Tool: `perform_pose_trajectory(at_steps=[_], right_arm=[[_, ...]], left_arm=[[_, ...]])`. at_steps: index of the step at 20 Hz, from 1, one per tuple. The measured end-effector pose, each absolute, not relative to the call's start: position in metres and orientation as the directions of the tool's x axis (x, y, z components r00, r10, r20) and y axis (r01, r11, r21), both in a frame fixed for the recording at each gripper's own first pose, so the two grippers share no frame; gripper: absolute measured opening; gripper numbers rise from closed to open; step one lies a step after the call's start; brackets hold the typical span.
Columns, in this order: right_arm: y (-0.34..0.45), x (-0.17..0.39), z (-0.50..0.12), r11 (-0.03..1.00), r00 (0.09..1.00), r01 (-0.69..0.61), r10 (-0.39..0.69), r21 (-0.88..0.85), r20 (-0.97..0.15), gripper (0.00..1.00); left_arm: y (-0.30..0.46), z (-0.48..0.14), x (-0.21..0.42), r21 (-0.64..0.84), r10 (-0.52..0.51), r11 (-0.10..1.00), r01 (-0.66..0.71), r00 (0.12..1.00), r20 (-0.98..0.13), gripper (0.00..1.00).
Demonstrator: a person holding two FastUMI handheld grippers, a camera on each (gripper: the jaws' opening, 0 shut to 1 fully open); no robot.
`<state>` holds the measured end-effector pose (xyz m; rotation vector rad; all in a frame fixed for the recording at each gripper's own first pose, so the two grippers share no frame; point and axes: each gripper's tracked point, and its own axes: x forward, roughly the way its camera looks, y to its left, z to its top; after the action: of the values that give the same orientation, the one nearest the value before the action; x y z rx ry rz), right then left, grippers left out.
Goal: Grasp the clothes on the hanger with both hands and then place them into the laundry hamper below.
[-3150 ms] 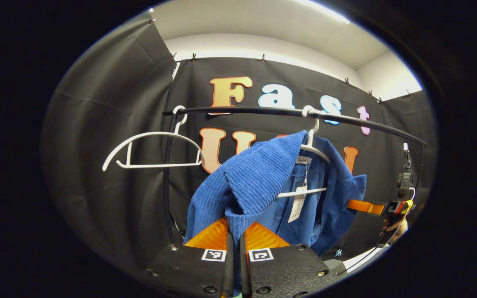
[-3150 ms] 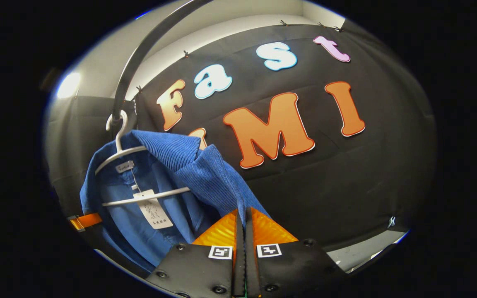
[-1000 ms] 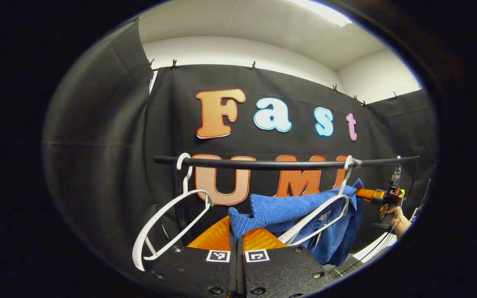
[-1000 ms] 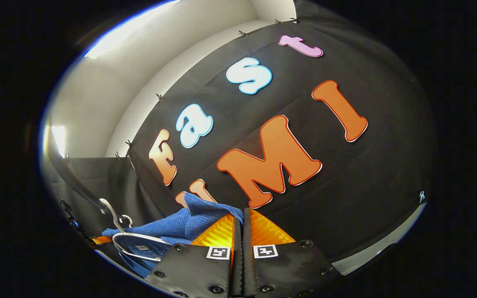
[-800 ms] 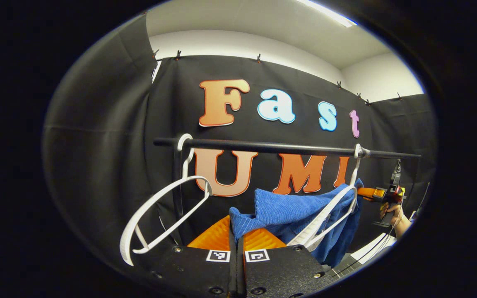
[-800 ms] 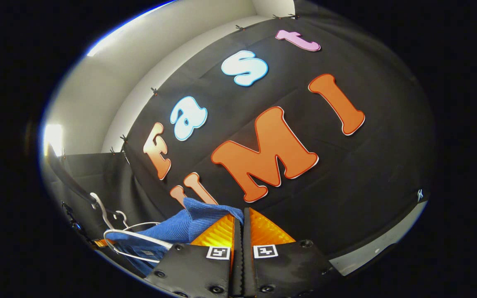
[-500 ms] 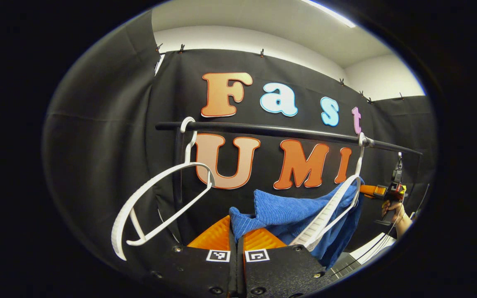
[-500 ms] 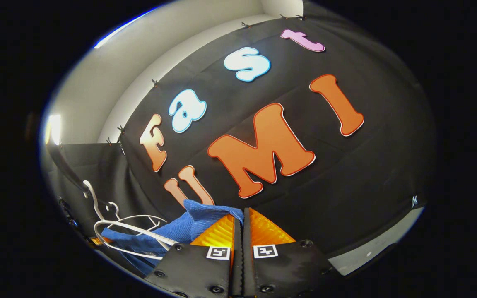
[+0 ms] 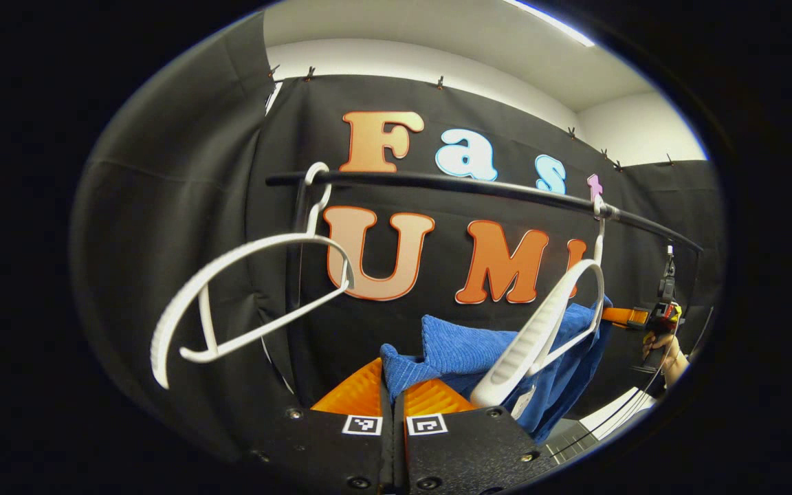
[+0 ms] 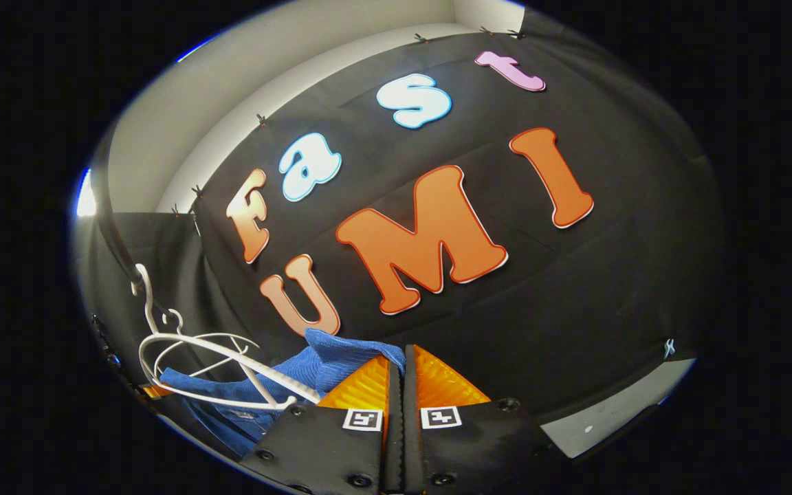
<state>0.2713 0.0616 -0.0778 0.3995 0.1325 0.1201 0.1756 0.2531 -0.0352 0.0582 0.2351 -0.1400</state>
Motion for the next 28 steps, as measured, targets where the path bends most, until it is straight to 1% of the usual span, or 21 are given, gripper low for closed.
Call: perform_pose_trajectory(at_steps=[5, 8, 13, 20, 28], right_arm=[[0.052, 0.251, -0.094, 0.927, 0.983, -0.055, 0.115, 0.37, -0.142, 0.07], [0.05, 0.236, -0.104, 0.939, 0.982, -0.038, 0.099, 0.342, -0.163, 0.07], [0.056, 0.214, -0.115, 0.956, 0.978, -0.025, 0.084, 0.293, -0.189, 0.07], [0.083, 0.188, -0.121, 0.965, 0.973, -0.061, 0.115, 0.255, -0.202, 0.07], [0.108, 0.16, -0.124, 0.966, 0.966, -0.09, 0.145, 0.244, -0.216, 0.07]], left_arm=[[0.248, -0.068, 0.161, -0.007, -0.134, 0.99, 0.138, 0.951, -0.279, 0.0], [0.243, -0.083, 0.151, 0.002, -0.122, 0.992, 0.128, 0.947, -0.297, 0.0], [0.219, -0.097, 0.134, 0.032, -0.135, 0.988, 0.152, 0.94, -0.313, 0.0], [0.168, -0.106, 0.12, 0.025, -0.21, 0.973, 0.231, 0.921, -0.327, 0.0], [0.117, -0.12, 0.117, -0.063, -0.299, 0.953, 0.296, 0.89, -0.344, 0.0]])
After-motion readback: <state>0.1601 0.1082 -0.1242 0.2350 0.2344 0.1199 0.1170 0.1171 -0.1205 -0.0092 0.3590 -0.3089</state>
